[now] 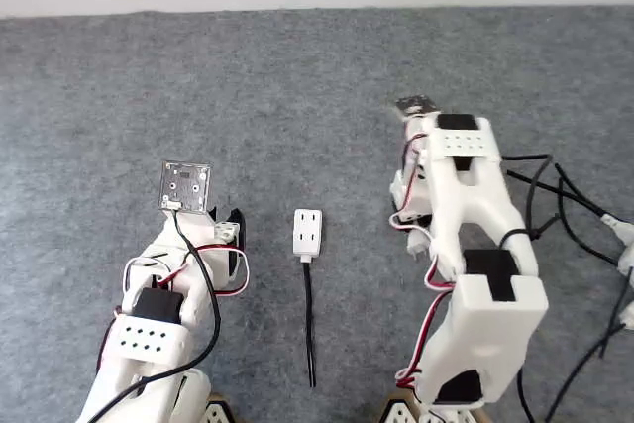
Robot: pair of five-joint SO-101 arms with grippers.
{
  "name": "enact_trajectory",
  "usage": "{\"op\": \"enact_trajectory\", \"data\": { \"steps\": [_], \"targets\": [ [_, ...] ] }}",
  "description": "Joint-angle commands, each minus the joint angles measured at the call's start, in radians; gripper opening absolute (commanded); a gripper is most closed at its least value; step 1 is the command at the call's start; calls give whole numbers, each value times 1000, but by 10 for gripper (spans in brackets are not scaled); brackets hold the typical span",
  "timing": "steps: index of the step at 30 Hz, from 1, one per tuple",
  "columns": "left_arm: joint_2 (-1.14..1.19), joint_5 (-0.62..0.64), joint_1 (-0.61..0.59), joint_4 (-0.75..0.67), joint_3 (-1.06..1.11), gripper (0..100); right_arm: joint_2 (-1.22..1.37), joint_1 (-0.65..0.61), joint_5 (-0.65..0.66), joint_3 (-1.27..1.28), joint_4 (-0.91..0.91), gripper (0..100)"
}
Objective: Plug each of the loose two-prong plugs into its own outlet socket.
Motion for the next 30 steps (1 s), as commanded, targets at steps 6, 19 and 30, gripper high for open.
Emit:
{"op": "enact_trajectory", "data": {
  "steps": [6, 19, 30],
  "targets": [
    [83, 5, -3, -32, -82, 105, -291, -182, -94, -15, 163, 9],
    [761, -3, -15, -31, -452, 44, -696, -541, -34, -18, 277, 9],
    [760, -135, 61, 11, -452, 16, -722, -776, -25, -15, 286, 9]
  ]
}}
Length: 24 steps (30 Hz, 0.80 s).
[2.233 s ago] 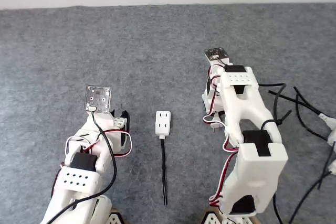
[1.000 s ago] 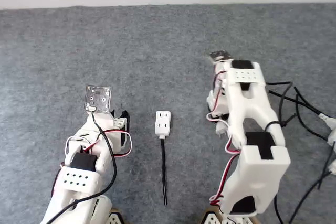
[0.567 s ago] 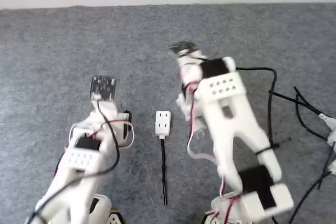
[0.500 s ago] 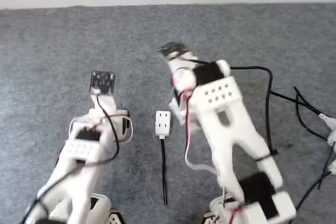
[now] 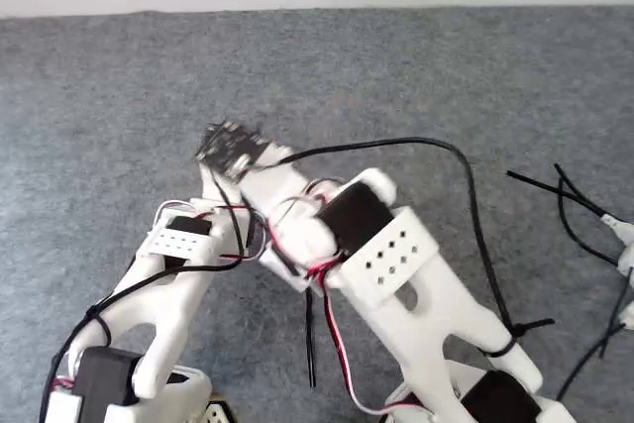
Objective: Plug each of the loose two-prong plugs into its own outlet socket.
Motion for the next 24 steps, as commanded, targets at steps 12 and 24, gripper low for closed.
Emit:
{"op": "enact_trajectory", "data": {
  "steps": [12, 24],
  "targets": [
    [-150, -241, 94, 124, 50, 15, -50, 87, 89, 138, -151, 9],
    [-327, -224, 157, 61, 211, 15, -7, 139, 89, 161, -231, 9]
  ]
}}
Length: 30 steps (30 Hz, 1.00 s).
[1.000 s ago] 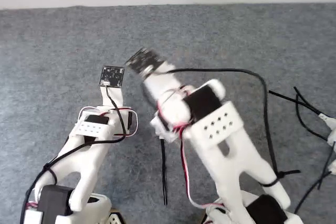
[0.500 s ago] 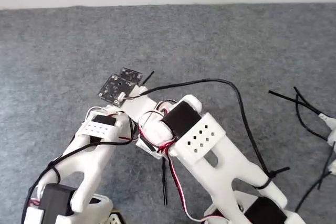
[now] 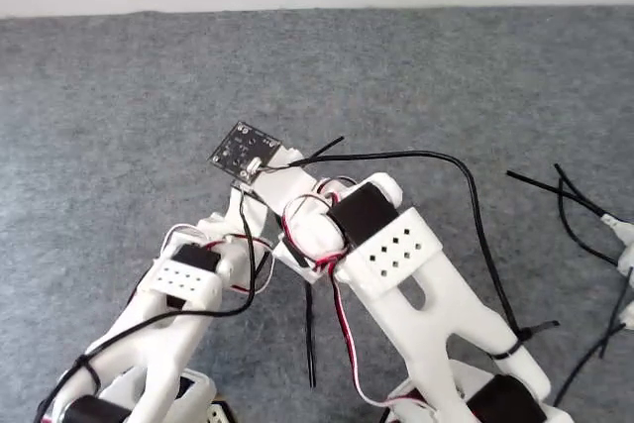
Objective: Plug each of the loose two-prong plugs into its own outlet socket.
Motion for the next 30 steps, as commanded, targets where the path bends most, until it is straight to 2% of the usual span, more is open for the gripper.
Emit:
{"op": "enact_trajectory", "data": {
  "steps": [1, 4, 9, 12, 16, 22, 30],
  "targets": [
    [-69, -35, 40, -18, 30, 15, 25, 42, 14, -17, -59, 9],
    [-114, -37, 34, -21, 47, 18, 44, 56, 2, -17, -79, 9],
    [-138, 75, -18, -94, 48, 19, 44, 99, -144, -2, -151, 9],
    [-138, 133, -81, -173, 58, 19, 42, 122, -164, 72, -257, 9],
    [-144, 176, -118, -192, 61, 19, 42, 124, -166, 199, -443, 9],
    [-144, 189, -138, -219, 62, 19, 42, 119, -77, 362, -711, 9],
    [-144, 189, -138, -236, 73, 19, 51, 124, 63, 430, -831, 9]
  ]
}}
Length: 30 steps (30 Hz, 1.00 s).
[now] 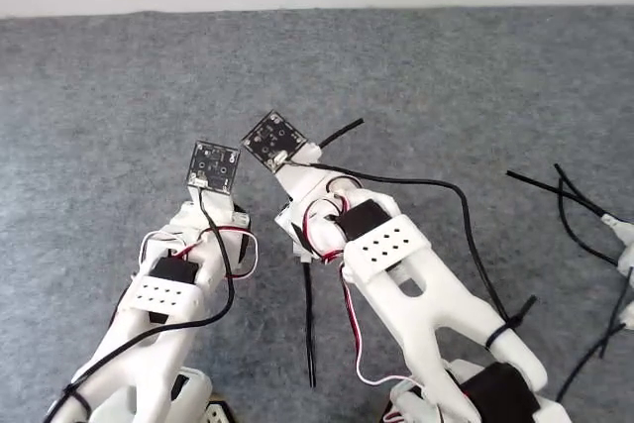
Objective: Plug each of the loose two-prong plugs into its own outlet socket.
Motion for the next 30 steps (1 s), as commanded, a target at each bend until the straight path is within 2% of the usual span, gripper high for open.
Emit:
{"op": "enact_trajectory", "data": {
  "steps": [1, 10, 16, 23, 30],
  "targets": [
    [-28, 11, -8, -21, -10, 19, 5, 12, 74, -11, -48, 9],
    [-28, 11, -8, -21, -8, 19, 4, 33, 252, 17, -48, 9],
    [-25, 11, -5, -21, -8, 19, 7, 62, 310, 23, -50, 9],
    [-25, 11, -5, -23, -8, 19, 1, 53, 296, 20, -51, 9],
    [-28, 11, -8, -23, -10, 19, -5, 28, 152, 15, -91, 9]
  ]
}}
